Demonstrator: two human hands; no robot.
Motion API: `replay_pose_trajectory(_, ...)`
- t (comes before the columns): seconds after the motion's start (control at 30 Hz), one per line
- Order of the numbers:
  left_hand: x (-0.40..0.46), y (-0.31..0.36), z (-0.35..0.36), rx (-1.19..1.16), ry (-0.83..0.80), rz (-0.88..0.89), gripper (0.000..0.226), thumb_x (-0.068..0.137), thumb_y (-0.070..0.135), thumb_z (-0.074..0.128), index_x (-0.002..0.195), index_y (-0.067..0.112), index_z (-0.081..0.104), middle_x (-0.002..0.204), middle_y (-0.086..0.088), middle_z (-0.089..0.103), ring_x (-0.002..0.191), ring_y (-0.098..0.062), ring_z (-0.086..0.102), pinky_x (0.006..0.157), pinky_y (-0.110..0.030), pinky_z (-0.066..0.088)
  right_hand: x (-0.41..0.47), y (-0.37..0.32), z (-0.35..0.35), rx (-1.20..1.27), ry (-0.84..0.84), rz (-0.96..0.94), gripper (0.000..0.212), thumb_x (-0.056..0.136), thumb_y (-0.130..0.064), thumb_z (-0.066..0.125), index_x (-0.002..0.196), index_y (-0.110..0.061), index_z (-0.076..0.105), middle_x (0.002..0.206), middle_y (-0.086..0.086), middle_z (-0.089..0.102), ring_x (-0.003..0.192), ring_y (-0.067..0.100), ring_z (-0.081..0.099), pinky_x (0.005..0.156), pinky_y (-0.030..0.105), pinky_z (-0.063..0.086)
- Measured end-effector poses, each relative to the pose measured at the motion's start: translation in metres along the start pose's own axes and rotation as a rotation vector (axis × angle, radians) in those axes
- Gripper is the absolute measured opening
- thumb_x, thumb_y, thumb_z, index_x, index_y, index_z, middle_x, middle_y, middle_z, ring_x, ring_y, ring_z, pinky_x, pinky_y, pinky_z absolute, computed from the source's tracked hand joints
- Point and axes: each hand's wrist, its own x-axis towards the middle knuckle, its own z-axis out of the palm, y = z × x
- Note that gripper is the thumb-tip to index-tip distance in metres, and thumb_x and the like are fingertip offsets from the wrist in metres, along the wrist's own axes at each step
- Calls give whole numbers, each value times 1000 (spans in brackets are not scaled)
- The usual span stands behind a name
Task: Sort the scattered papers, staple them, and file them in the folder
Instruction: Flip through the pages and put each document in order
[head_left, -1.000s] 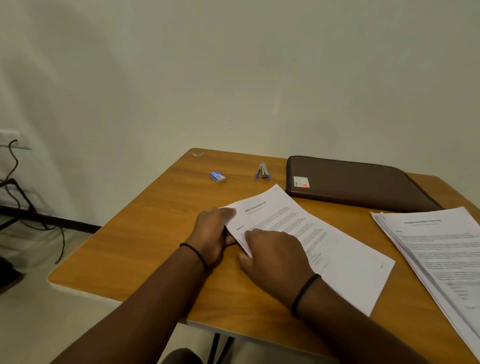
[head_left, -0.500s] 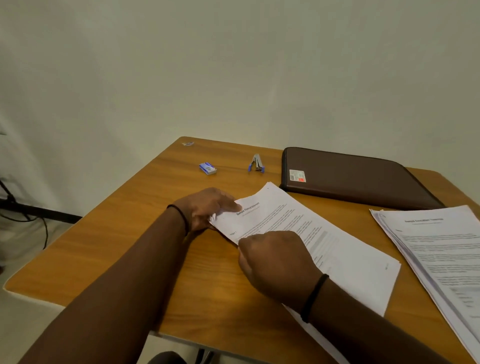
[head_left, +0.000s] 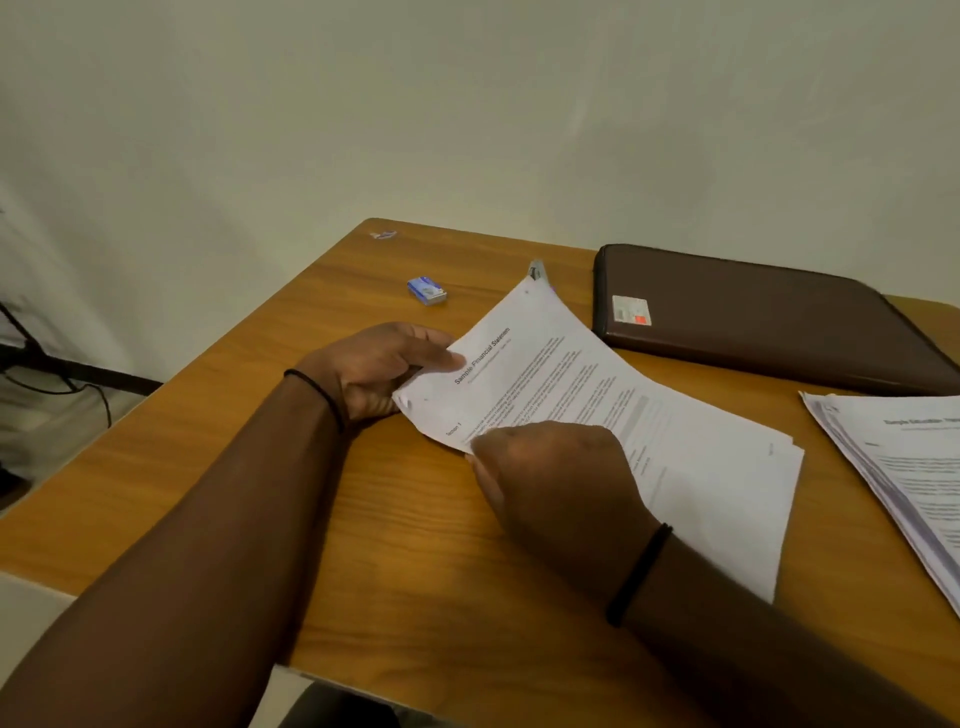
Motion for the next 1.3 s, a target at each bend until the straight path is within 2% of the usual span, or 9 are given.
replay_pose_trajectory(0.2, -2, -2, 0, -154, 32, -24, 33, 99, 22, 54, 120, -2, 61, 105, -15, 74, 85, -23, 75, 58, -29, 60, 2, 0, -8, 310, -228, 145, 59, 99, -62, 25, 113, -23, 67, 109, -5, 69, 97, 14, 62, 92, 32, 45)
replay_pose_trajectory(0.47, 2, -3, -8, -131, 59, -29, 36, 95, 36, 58, 106, 2, 59, 103, -13, 66, 83, -21, 69, 55, -25, 59, -6, 12, 0, 641, 227, 370, 31, 97, -44, 55, 83, -20, 70, 67, -9, 65, 59, 8, 61, 54, 31, 51)
replay_pose_trajectory(0.57, -1, -3, -6, -110, 43, -51, 23, 100, 13, 53, 116, -1, 60, 103, -17, 73, 84, -26, 75, 57, -29, 61, -6, 18, -7, 638, 395, 472, 11, 98, -30, 57, 102, -20, 59, 74, -10, 65, 58, 3, 63, 48, 22, 52)
replay_pose_trajectory(0.67, -2, -1, -3, -59, 20, -37, 30, 98, -2, 48, 126, -5, 58, 114, -20, 72, 91, -28, 74, 66, -34, 63, -6, 26, -14, 670, 548, 534, 34, 98, -20, 56, 130, -18, 45, 100, -12, 62, 69, -12, 57, 54, 7, 52)
replay_pose_trajectory(0.77, -3, 0, -2, -78, -10, -34, 31, 99, -4, 45, 127, -7, 58, 117, -21, 70, 94, -30, 74, 74, -37, 63, -8, 33, -9, 531, 616, 415, 30, 100, -16, 53, 129, -13, 56, 103, -6, 65, 79, -5, 61, 65, 17, 59)
replay_pose_trajectory(0.9, -3, 0, -4, -114, -3, -23, 27, 98, -5, 45, 122, -9, 58, 107, -22, 73, 90, -31, 75, 69, -37, 63, -7, 17, -7, 471, 396, 252, 37, 97, -25, 43, 110, -6, 73, 108, 13, 73, 92, 23, 71, 79, 32, 60)
replay_pose_trajectory(1.03, -3, 1, -2, -111, -13, -10, 28, 100, -1, 43, 123, -7, 57, 106, -19, 74, 86, -28, 75, 65, -35, 63, 2, -11, -18, 286, 87, 176, 46, 93, -57, 49, 112, -22, 72, 102, -8, 72, 86, 13, 68, 65, 9, 41)
replay_pose_trajectory(1.13, -3, 0, -2, -114, -17, -6, 34, 100, 0, 41, 131, -6, 53, 113, -19, 72, 90, -29, 75, 67, -35, 64, 5, -14, -11, 199, 9, 112, 41, 95, -53, 43, 96, -24, 72, 87, -6, 71, 70, 14, 65, 58, 27, 55)
replay_pose_trajectory(1.3, -3, -1, -2, -93, 12, -20, 37, 99, 0, 43, 135, -4, 50, 107, -19, 74, 82, -28, 76, 57, -32, 62, 7, -7, -19, 193, -200, 114, 35, 106, -40, 32, 128, -22, 52, 125, -1, 59, 107, 15, 60, 95, 29, 48)
